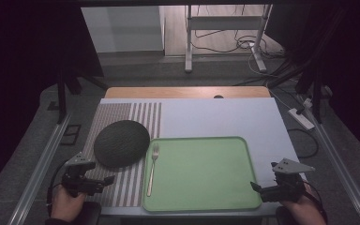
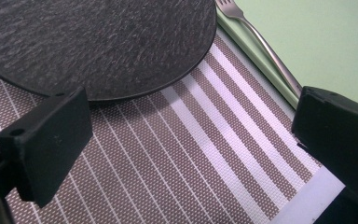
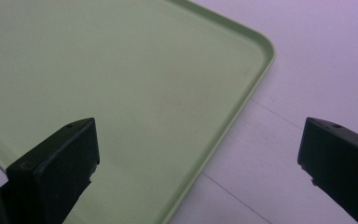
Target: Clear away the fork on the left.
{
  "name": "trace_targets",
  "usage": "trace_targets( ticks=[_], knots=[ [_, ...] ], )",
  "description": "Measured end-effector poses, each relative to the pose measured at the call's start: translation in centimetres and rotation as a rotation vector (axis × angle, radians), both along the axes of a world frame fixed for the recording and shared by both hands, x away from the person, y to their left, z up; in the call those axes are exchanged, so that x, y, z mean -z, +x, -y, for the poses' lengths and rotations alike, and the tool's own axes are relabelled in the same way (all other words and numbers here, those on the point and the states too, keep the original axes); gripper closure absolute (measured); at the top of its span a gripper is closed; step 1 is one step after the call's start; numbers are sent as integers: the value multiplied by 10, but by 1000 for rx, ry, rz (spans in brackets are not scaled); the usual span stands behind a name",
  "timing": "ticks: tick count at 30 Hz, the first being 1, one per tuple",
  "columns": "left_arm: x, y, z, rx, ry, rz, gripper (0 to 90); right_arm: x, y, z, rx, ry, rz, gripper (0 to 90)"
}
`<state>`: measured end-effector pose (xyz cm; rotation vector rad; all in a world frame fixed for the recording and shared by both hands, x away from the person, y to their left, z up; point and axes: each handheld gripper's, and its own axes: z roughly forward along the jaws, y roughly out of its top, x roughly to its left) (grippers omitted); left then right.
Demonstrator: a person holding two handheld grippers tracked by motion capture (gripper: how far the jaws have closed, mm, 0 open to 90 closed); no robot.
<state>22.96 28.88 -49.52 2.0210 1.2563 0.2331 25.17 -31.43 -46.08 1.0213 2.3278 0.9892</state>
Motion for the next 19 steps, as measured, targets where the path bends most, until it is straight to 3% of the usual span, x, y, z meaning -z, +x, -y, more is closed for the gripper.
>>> trace_targets(
  ticks=[19],
  knots=[
    [1, -5, -5, -14, 24, -13, 0, 0, 0, 0, -1, -4, 0, 0]
  ],
)
